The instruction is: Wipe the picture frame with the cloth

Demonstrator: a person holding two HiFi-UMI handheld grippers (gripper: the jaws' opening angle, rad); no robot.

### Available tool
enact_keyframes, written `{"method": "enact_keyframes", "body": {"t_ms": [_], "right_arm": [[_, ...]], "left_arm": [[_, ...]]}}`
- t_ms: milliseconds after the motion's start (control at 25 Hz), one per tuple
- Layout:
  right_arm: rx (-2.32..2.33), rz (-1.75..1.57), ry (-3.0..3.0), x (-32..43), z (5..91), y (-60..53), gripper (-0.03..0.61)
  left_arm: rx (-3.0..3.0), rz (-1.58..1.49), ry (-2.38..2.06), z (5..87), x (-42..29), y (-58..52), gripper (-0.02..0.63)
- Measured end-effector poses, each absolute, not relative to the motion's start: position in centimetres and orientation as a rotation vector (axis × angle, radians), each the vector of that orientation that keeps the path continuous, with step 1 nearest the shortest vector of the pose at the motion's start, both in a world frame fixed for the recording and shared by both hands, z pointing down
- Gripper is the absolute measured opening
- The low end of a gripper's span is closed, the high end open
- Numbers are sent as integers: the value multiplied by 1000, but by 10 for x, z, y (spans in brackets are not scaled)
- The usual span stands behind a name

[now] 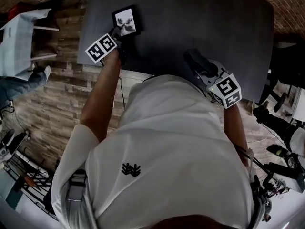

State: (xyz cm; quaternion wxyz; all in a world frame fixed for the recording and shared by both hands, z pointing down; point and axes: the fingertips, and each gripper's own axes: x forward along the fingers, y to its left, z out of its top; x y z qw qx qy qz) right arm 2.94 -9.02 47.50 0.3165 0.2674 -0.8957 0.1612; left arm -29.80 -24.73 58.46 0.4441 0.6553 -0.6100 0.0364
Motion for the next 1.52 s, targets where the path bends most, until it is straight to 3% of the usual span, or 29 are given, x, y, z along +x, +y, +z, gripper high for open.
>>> {"method": "enact_keyframes", "body": {"t_ms": [600,960,1240,1400,1520], "right_arm": [[806,498,-2250,64,479,-66,90],[818,497,-2292,89,474,-52,91],[748,436,-2372,122,463,-24,91],[692,410,-2419,146,460,4,91],[642,397,-2464,172,462,36,89]], "left_arm": [[1629,338,-1643,625,-310,-259,77],[1687,312,-1716,581,-301,-239,127],[1858,236,-1641,511,-219,-158,104],[2041,231,-1409,479,-121,-92,20],[2126,205,-1193,466,-35,-35,12]]}}
